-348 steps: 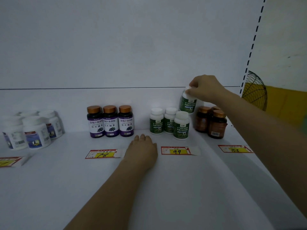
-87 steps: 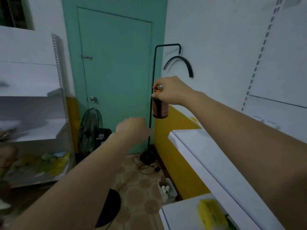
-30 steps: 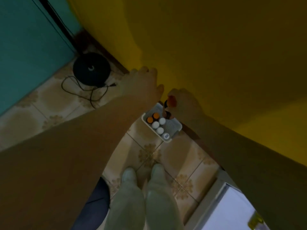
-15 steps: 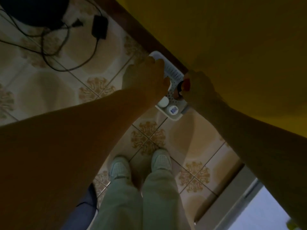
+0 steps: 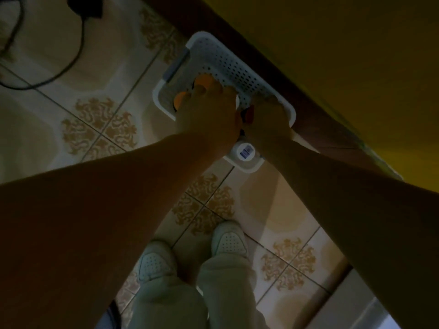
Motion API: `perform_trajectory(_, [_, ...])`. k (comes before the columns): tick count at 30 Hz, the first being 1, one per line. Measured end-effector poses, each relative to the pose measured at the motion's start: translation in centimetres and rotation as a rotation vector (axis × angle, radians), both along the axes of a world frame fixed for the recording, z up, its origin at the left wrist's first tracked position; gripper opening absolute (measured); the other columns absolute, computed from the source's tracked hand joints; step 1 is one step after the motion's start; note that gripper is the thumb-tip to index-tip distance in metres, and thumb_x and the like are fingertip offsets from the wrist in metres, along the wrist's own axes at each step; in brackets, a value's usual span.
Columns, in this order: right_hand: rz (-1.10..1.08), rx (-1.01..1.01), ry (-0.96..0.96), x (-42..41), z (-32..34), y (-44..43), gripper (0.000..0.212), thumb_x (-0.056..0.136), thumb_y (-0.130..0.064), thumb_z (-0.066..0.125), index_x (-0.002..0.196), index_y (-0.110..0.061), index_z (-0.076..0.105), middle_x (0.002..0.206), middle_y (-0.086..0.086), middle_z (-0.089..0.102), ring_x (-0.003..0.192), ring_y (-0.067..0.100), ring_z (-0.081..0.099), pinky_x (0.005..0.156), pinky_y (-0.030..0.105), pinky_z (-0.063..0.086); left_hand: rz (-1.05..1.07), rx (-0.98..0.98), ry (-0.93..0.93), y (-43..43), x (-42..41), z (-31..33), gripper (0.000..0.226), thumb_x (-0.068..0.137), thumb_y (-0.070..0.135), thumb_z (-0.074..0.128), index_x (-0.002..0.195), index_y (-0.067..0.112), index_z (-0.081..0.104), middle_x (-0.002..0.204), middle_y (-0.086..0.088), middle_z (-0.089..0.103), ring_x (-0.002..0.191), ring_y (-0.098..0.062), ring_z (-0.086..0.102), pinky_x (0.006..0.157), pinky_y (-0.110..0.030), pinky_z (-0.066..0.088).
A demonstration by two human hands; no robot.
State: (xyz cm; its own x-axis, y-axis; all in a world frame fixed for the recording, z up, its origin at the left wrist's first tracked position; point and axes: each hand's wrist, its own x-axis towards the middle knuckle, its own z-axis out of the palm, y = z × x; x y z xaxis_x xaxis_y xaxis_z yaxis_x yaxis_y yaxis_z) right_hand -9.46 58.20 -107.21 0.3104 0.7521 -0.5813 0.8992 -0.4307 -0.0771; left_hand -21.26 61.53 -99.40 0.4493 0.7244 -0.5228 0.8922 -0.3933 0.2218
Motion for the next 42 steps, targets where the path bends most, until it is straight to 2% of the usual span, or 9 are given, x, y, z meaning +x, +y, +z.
perform_trajectory(11, [0.016,0.004,0.066,-1.0,2.7,0.1,0.054,0.095,-0.029,0.054,0.141,-0.009,0.034,0.143,0.018,0.037,0.131,0.033,0.039,0.101,0.041,0.037,0.011,0.027,-0.005,-0.1,-1.6,0.5,0.045,0.097,0.034,0.043,0.134,0.009,0.041,0.134,-0.015,0.041,0.12,-0.036,0.042,0.098,-0.044,0.037])
perform_trajectory(17, [0.219,-0.012,0.032,-1.4,11.2,1.7,0.052,0.094,-0.029,0.054,0.139,-0.012,0.037,0.141,0.016,0.04,0.13,0.033,0.041,0.102,0.042,0.039,0.073,-0.015,0.062,-0.6,-3.3,7.3,0.051,0.096,0.033,0.047,0.138,0.008,0.034,0.135,-0.016,0.043,0.124,-0.037,0.04,0.097,-0.045,0.035])
perform_trajectory(20, [0.25,0.043,0.057,-1.7,18.2,4.4,0.049,0.094,-0.03,0.057,0.136,-0.01,0.04,0.133,0.016,0.045,0.122,0.034,0.045,0.092,0.043,0.041,0.063,0.019,0.098,0.4,-3.7,13.6,0.045,0.098,0.033,0.044,0.136,0.01,0.036,0.135,-0.015,0.042,0.122,-0.035,0.041,0.096,-0.043,0.036])
perform_trajectory(23, [0.259,0.145,0.094,-2.2,26.8,8.0,0.041,0.095,-0.027,0.057,0.128,-0.007,0.044,0.107,0.014,0.05,0.103,0.034,0.049,0.077,0.04,0.038,0.084,0.041,0.082,1.8,-3.7,20.7,0.049,0.099,0.035,0.04,0.142,0.013,0.03,0.14,-0.014,0.039,0.123,-0.034,0.04,0.096,-0.042,0.036])
perform_trajectory(27, [0.3,0.298,0.102,-3.8,39.7,11.9,0.041,0.091,-0.022,0.06,0.128,-0.008,0.049,0.124,0.016,0.055,0.11,0.033,0.054,0.085,0.039,0.047,0.13,0.115,0.018,3.9,-3.9,31.3,0.038,0.1,0.034,0.04,0.132,0.014,0.039,0.135,-0.011,0.042,0.123,-0.034,0.04,0.098,-0.043,0.036])
perform_trajectory(31, [0.309,0.419,0.116,-6.4,51.8,13.6,0.035,0.09,-0.017,0.058,0.123,-0.009,0.052,0.11,0.012,0.059,0.092,0.029,0.059,0.068,0.034,0.047,0.118,0.198,0.0,5.0,-5.4,42.1,0.021,0.099,0.031,0.036,0.109,0.014,0.044,0.12,-0.011,0.048,0.11,-0.033,0.047,0.088,-0.042,0.043])
perform_trajectory(34, [0.345,0.483,0.117,-8.1,60.8,13.3,0.032,0.09,-0.013,0.056,0.122,-0.009,0.051,0.102,0.01,0.055,0.081,0.028,0.056,0.059,0.032,0.041,0.129,0.232,0.021,4.5,-7.0,49.8,0.031,0.101,0.033,0.035,0.121,0.012,0.043,0.126,-0.012,0.045,0.117,-0.033,0.043,0.09,-0.042,0.04])
perform_trajectory(39, [0.406,0.593,0.053,-9.8,75.5,10.9,0.032,0.093,-0.016,0.053,0.124,-0.009,0.049,0.113,0.012,0.053,0.08,0.026,0.053,0.052,0.032,0.038,0.142,0.402,-0.007,3.1,-9.7,61.8,0.028,0.099,0.036,0.038,0.11,0.012,0.047,0.116,-0.01,0.051,0.107,-0.031,0.047,0.076,-0.037,0.038])
perform_trajectory(42, [0.403,0.681,-0.018,-10.1,83.7,8.8,0.038,0.091,-0.02,0.054,0.127,-0.012,0.048,0.122,0.011,0.052,0.103,0.03,0.056,0.067,0.032,0.043,0.129,0.466,-0.021,1.8,-10.3,69.1,0.033,0.099,0.04,0.037,0.114,0.012,0.047,0.116,-0.01,0.051,0.107,-0.031,0.048,0.078,-0.038,0.04])
